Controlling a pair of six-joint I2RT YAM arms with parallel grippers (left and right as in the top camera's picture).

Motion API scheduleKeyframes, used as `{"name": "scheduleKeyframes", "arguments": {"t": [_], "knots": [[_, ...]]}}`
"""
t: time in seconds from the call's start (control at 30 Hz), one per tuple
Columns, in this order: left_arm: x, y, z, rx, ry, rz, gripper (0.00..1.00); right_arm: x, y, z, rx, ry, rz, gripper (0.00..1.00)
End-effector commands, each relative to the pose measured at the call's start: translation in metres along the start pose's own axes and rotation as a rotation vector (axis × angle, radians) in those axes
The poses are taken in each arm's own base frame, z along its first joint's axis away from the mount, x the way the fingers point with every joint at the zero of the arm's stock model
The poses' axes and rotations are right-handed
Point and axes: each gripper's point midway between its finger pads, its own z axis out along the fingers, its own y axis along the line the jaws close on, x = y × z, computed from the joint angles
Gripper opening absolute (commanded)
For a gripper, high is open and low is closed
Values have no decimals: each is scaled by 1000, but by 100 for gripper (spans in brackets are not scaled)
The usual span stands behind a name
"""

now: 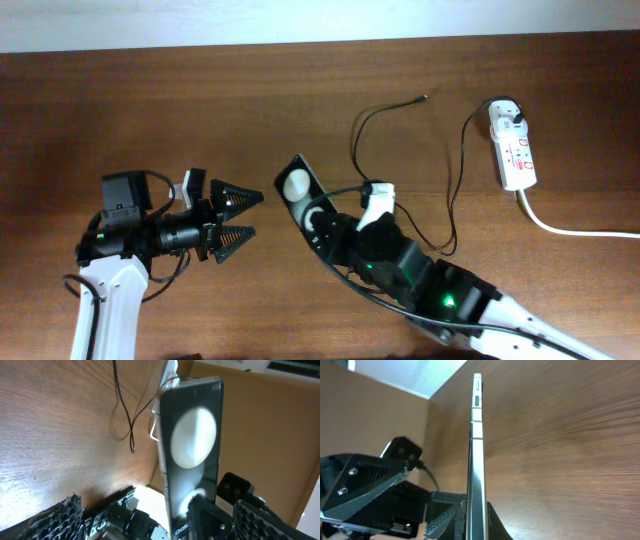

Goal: Plug charger to phone and switch on socket

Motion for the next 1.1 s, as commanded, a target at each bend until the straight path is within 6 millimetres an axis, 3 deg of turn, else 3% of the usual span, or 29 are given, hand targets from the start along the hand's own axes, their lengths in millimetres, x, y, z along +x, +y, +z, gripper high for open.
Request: {"name": "scheduleKeyframes", "arguments": {"t": [0.0,0.13,0.3,0.4,0.53,0.67,0.87,1.07], "knots": [[3,-5,2,24,21,16,99,15,23,10,-91,94,66,6],[-1,-8,2,31,12,31,99,30,31,18,-125,176,177,5],[-1,-8,2,32,10,36,95,29,45,16,-171,207,360,5],[-3,-6,2,18,0,-50,94,30,47,15,-176,221,396,4],[-9,0,2,-16,-33,-136,85,31,48,15,-177,224,400,4],[-9,1,2,-17,-36,-233,77,31,48,15,-161,238,551,4],[-4,4,11,-50,-28,-409,77,29,52,15,-179,236,563,4],[4,2,17,-62,-1,-496,56,28,51,15,-177,232,563,4]]}}
